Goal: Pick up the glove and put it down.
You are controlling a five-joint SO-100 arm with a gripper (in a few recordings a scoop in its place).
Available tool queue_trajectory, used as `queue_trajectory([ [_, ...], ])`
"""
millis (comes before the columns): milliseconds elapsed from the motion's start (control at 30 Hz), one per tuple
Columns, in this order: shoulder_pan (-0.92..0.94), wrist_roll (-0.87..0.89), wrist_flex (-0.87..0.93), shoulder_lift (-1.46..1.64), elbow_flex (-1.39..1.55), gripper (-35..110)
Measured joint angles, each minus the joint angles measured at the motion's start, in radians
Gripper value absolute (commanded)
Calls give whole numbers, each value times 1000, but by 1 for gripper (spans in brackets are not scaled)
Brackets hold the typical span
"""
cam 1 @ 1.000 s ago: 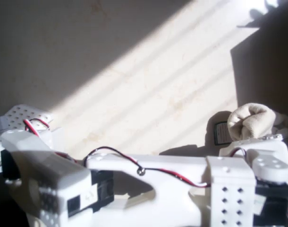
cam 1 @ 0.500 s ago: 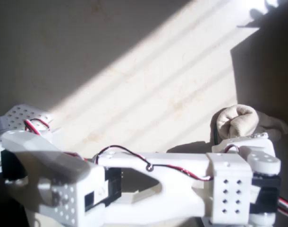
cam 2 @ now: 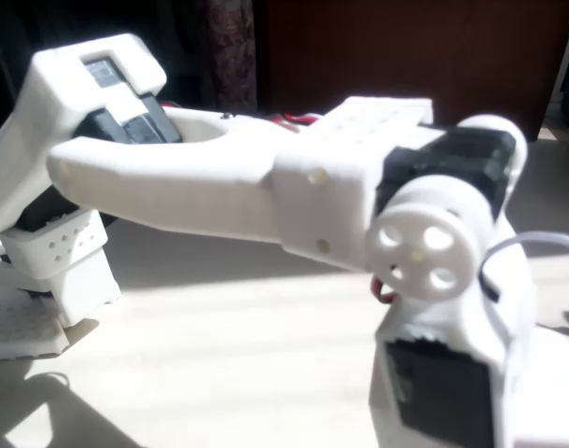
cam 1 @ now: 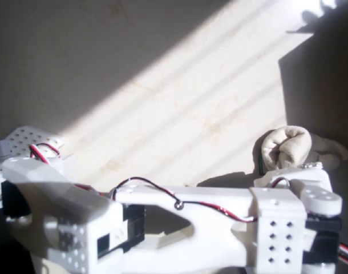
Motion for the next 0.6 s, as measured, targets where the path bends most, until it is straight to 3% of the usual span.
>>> queue_trajectory([
  [600,-28,-3,80,155,0,29],
])
